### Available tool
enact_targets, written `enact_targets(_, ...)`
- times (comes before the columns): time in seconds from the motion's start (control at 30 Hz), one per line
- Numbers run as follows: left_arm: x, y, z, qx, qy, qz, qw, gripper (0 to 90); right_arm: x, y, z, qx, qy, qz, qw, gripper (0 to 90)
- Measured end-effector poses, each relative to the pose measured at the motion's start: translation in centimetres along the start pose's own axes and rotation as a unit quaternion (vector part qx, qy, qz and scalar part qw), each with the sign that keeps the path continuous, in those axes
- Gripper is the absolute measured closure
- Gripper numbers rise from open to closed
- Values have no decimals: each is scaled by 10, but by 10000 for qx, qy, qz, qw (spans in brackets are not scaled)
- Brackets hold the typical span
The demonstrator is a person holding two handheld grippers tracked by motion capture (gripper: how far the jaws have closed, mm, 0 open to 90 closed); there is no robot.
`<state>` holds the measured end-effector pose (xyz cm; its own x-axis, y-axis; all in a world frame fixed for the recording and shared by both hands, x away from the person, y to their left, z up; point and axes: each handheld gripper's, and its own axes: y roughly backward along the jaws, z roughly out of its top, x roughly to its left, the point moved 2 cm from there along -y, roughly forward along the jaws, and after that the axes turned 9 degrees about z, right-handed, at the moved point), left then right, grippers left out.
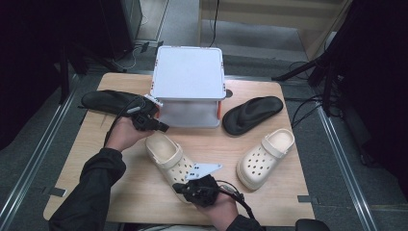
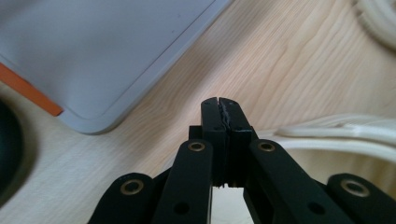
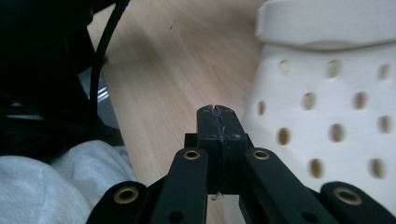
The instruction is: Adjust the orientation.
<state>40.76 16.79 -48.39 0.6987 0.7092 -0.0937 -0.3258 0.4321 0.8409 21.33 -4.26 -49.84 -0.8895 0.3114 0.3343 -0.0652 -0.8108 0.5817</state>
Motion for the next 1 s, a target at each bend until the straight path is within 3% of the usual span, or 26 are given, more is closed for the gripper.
enact_targets(0.2,-2,-12,-1,42,-308,18,9995,900,4,-14,-8,208,3,10,9998,900)
enact_targets(0.43,-10,-23,-1,152,-472,17,9988,900,-3,-16,-13,250,-122,-60,9996,900)
enact_targets(1.0,-17,-17,-16,216,-410,-28,9989,900,-9,-10,-14,302,-204,-153,9992,900)
